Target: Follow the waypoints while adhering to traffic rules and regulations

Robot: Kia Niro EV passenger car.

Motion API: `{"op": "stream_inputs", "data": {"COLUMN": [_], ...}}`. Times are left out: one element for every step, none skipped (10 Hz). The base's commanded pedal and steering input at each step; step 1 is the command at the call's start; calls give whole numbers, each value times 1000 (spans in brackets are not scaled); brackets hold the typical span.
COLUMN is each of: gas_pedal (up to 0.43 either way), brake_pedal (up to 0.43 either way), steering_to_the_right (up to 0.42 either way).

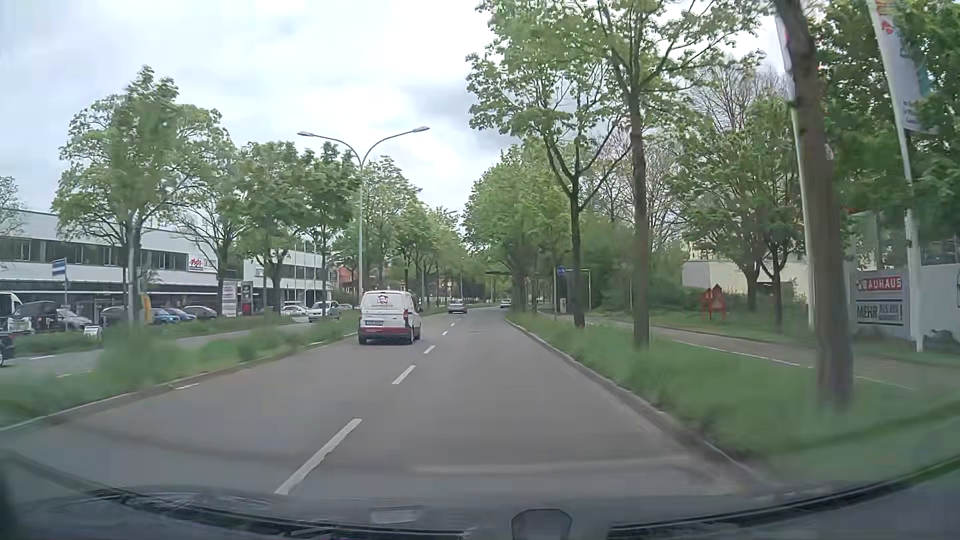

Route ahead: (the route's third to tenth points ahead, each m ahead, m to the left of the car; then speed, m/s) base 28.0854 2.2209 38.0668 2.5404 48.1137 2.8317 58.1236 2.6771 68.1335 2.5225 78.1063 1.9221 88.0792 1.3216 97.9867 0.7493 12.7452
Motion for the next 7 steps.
{"op": "stream_inputs", "data": {"gas_pedal": [0, 0, 0, 0, 0, 0, 0], "brake_pedal": [0, 0, 0, 0, 0, 0, 0], "steering_to_the_right": [-9, -10, -10, -10, -9, -8, -7]}}
